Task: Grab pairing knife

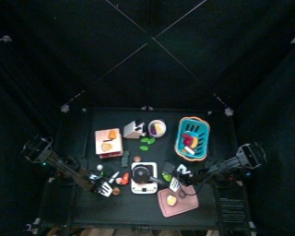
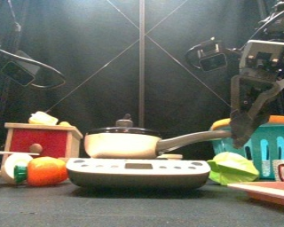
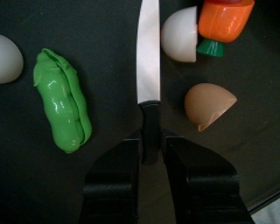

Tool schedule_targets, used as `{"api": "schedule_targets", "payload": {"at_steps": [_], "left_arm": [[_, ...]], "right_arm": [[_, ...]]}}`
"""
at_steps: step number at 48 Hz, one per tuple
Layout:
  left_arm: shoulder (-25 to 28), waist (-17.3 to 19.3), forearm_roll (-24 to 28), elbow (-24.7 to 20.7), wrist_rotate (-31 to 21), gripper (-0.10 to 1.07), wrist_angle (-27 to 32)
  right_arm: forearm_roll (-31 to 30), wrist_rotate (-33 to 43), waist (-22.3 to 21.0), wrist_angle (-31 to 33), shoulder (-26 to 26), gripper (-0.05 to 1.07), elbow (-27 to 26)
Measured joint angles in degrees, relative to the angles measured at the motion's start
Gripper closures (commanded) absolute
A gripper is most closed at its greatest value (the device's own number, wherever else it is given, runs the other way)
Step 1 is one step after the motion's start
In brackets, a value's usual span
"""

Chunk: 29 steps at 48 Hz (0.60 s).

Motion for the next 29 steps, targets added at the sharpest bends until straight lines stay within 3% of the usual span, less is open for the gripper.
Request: {"api": "schedule_targets", "payload": {"at_steps": [9,29], "left_arm": [[-2.72,0.26,2.64,0.0,0.0,0.45,1.14],[-3.6,2.11,7.56,0.0,0.0,0.45,0.53]], "right_arm": [[0.0,0.0,-0.09,0.0,-0.09,0.03,0.0],[-2.11,-0.09,-0.44,0.53,-0.09,0.03,-1.85]]}}
